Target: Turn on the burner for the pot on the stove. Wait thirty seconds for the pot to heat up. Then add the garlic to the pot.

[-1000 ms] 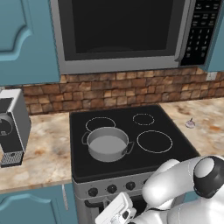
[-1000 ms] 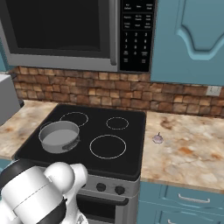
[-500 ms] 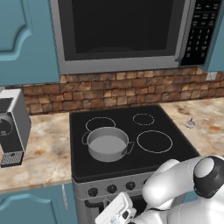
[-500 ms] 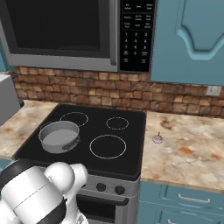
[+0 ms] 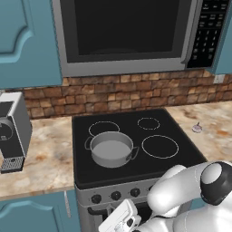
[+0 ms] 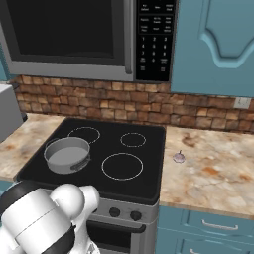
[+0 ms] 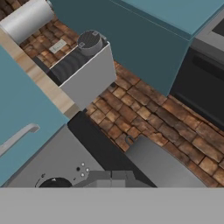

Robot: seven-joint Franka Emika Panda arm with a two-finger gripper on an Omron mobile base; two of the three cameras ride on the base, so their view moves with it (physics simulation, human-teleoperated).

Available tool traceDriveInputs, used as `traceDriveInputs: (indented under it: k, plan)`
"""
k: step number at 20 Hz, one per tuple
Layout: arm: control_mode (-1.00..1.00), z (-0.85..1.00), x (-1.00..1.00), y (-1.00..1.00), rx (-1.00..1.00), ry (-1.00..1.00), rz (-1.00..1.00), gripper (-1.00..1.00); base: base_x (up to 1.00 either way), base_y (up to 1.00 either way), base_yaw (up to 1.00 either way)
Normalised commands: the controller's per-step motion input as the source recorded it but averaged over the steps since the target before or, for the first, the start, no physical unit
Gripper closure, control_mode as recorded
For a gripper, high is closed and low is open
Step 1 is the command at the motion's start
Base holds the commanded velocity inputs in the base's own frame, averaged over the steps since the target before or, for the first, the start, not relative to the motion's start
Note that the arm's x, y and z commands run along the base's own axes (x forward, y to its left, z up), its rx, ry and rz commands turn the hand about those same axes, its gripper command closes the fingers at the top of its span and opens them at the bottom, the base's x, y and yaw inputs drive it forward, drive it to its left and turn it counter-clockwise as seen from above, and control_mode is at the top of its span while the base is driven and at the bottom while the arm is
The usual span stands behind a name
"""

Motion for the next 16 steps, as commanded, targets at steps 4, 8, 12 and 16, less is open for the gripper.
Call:
traceDriveInputs:
  k: [4, 8, 12, 16]
  plan:
    - [-1.0, 0.0, 0.0, 0.0, 0.0, 0.0, 0.0, 1.0, 0.0, 0.0, 0.0]
    - [-1.0, 0.0, 0.0, 0.0, 0.0, 0.0, 0.0, 1.0, 0.0, 0.0, 0.0]
    - [-1.0, 0.0, 0.0, 0.0, 0.0, 0.0, 0.0, 1.0, 0.0, 0.0, 0.0]
    - [-1.0, 0.0, 0.0, 0.0, 0.0, 0.0, 0.0, 1.0, 0.0, 0.0, 0.0]
